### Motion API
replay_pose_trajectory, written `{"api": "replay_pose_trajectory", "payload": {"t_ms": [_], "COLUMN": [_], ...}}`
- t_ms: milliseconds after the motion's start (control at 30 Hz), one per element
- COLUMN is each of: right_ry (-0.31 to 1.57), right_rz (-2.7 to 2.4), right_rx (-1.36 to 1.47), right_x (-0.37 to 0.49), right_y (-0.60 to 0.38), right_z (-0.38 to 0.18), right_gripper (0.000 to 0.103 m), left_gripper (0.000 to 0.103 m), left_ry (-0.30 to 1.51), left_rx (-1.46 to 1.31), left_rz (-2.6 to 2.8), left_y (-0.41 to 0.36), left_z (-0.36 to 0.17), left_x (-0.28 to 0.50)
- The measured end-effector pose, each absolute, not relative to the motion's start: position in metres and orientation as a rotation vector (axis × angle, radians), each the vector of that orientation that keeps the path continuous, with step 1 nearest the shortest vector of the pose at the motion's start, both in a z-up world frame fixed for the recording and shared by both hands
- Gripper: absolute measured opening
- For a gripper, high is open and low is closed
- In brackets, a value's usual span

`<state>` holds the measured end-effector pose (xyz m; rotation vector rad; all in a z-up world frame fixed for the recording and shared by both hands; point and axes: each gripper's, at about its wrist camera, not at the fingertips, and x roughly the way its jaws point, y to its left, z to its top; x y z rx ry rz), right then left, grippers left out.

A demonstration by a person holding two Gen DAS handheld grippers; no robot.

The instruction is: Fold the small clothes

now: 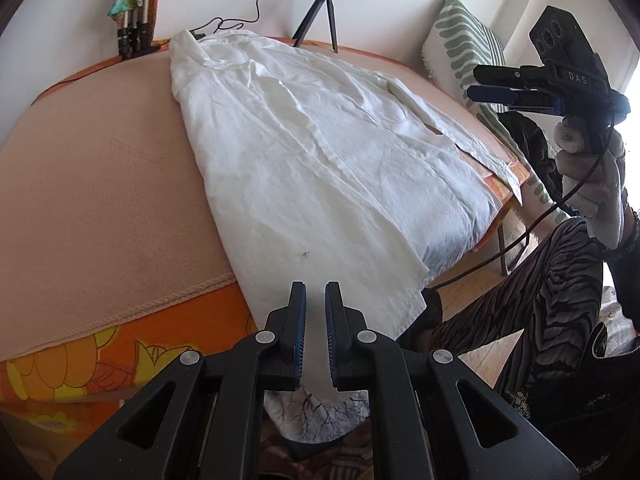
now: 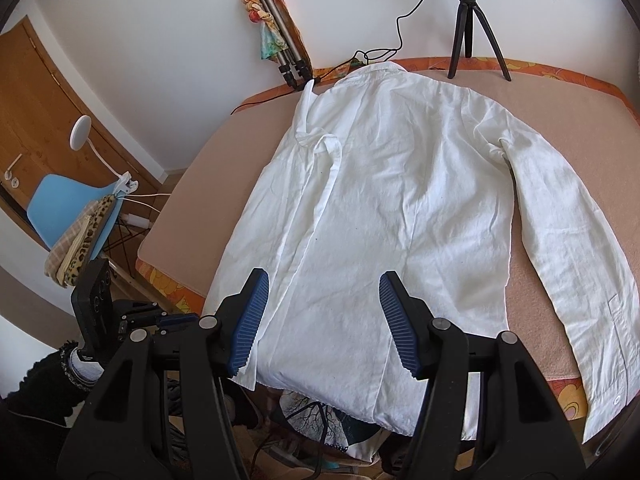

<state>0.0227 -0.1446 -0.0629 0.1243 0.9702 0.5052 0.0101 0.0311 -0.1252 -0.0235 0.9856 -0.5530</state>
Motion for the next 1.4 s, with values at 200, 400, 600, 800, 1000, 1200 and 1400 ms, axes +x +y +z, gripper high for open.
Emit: {"api": "replay_pose_trajectory", "payload": {"t_ms": [200, 400, 600, 800, 1000, 1200, 1400], "right_ry": [0.929, 0.834, 0.818, 0.889, 0.99, 1.036, 1.067], "right_rz": [0.498, 0.569, 0.675, 0.764, 0.795, 0.692, 0.604], "right_rx": [0.103, 0.022, -0.087, -0.158, -0.271, -0.257, -0.228], "right_x": [0.042, 0.087, 0.149, 0.219, 0.271, 0.321, 0.361], "right_y": [-0.135, -0.099, -0.035, 0.04, 0.096, 0.085, 0.072], "right_z": [-0.055, -0.03, -0.02, -0.054, -0.121, -0.156, -0.171], "right_gripper": [0.061, 0.056, 0.027, 0.018, 0.018, 0.018, 0.018], "left_gripper": [0.008, 0.008, 0.008, 0.008, 0.008, 0.008, 0.008], "left_ry": [1.002, 0.932, 0.938, 1.064, 1.078, 1.101, 1.111], "left_rx": [-0.007, -0.039, -0.041, -0.087, -0.091, -0.14, -0.162], "left_rz": [-0.556, -0.508, -0.524, -0.551, -0.577, -0.601, -0.616], "left_y": [0.025, 0.025, 0.017, 0.01, 0.009, 0.017, 0.024], "left_z": [-0.127, -0.107, -0.11, -0.134, -0.137, -0.138, -0.138], "left_x": [0.016, 0.04, 0.064, 0.077, 0.078, 0.083, 0.084]}}
